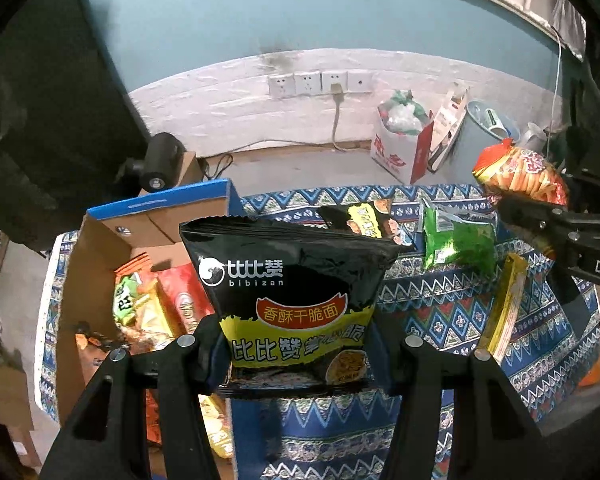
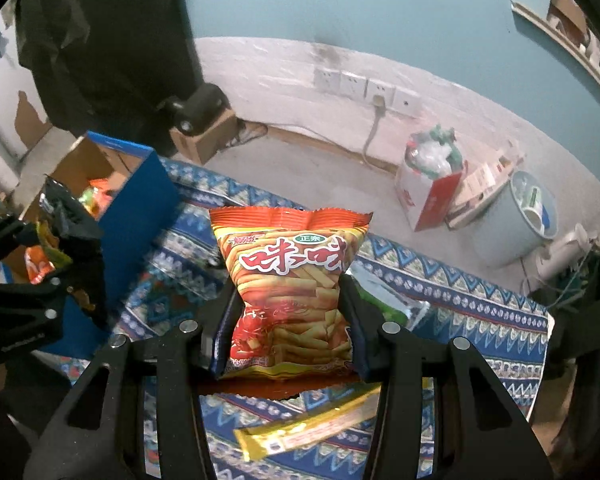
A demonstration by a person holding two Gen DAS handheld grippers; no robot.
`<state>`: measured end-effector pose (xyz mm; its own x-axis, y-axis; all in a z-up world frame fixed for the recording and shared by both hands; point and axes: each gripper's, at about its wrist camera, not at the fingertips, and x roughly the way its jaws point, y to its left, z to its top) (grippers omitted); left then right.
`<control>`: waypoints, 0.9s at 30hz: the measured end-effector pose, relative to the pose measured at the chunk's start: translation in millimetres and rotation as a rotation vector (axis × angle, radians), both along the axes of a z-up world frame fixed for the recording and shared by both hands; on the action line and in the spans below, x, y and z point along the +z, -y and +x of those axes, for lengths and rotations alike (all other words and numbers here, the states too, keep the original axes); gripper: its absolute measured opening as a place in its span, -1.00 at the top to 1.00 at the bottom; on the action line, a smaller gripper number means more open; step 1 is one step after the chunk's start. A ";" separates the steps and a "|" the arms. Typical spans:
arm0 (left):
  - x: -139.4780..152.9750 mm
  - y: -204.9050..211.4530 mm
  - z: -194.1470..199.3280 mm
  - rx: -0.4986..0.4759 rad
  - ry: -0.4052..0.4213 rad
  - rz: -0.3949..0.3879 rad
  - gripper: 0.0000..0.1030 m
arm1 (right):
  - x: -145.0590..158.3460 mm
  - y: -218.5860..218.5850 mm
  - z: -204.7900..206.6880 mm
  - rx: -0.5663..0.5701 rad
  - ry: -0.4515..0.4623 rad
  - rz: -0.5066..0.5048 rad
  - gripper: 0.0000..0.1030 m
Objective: Organize snacks
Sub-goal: 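Lift and carry both bags toward the cardboard box, then lower both bags into the box and open both tools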
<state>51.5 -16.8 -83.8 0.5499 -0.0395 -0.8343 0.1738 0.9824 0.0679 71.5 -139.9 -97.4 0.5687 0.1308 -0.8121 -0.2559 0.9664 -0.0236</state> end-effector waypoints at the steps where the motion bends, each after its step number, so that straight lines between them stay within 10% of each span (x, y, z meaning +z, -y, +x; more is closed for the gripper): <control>1: 3.2 -4.2 -1.9 0.003 0.011 -0.001 -0.12 | 2.7 -4.6 -1.7 0.007 0.003 0.007 0.10; 27: 5.3 -128.4 -16.9 0.174 0.031 -0.047 -0.12 | 41.7 -140.5 4.7 0.198 0.065 0.034 0.10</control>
<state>34.5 111.6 -78.5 0.5772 0.0200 -0.8164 -0.0006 0.9997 0.0240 76.1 0.7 -55.7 0.5803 0.2718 -0.7677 -0.4396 0.8981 -0.0143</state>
